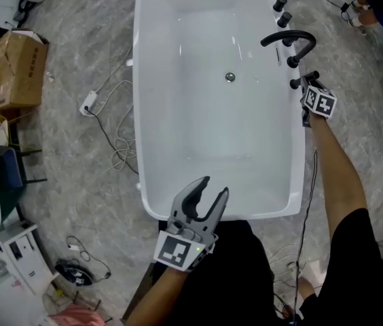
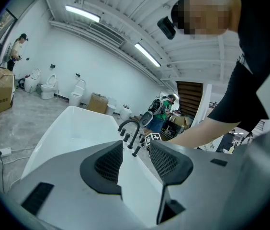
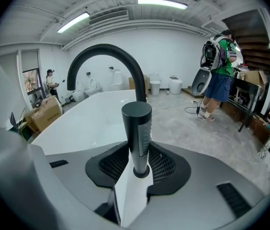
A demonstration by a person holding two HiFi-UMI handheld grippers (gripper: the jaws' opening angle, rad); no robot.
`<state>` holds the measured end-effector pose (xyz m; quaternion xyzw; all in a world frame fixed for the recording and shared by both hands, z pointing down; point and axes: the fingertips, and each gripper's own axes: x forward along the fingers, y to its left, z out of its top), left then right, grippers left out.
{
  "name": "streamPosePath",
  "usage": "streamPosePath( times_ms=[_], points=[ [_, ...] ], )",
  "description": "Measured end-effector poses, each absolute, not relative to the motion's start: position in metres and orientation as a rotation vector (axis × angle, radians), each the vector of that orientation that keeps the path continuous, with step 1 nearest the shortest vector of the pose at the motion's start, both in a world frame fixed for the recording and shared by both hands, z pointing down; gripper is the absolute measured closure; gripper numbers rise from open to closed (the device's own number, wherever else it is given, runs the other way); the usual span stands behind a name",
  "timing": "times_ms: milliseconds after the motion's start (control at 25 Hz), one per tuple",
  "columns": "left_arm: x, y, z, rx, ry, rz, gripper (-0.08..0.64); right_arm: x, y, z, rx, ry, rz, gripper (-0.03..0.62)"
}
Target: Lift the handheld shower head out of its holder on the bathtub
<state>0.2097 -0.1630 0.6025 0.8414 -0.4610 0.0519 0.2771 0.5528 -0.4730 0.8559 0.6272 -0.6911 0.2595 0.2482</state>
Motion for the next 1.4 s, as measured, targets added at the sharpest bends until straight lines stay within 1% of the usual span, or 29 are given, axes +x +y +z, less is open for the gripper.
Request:
streamPosePath(
  times_ms=[200, 640, 1400],
  points=[
    [0.210, -0.162, 0.603, 2.271, -1.230, 0.149, 0.403, 0.555, -0.467, 0.852, 1.685, -1.887, 0.703, 0.476],
    [0.207, -0.158, 0.587, 2.311, -1.231, 0.121, 0.403, 0.550, -0.459, 0.809, 1.672, -1.981, 0.651, 0.477],
    [0.182, -0.137, 0.523, 2.421, -1.166, 0.046, 0.403, 0.543, -0.435, 0.687, 1.766, -1.996, 0.595, 0.477]
  ],
)
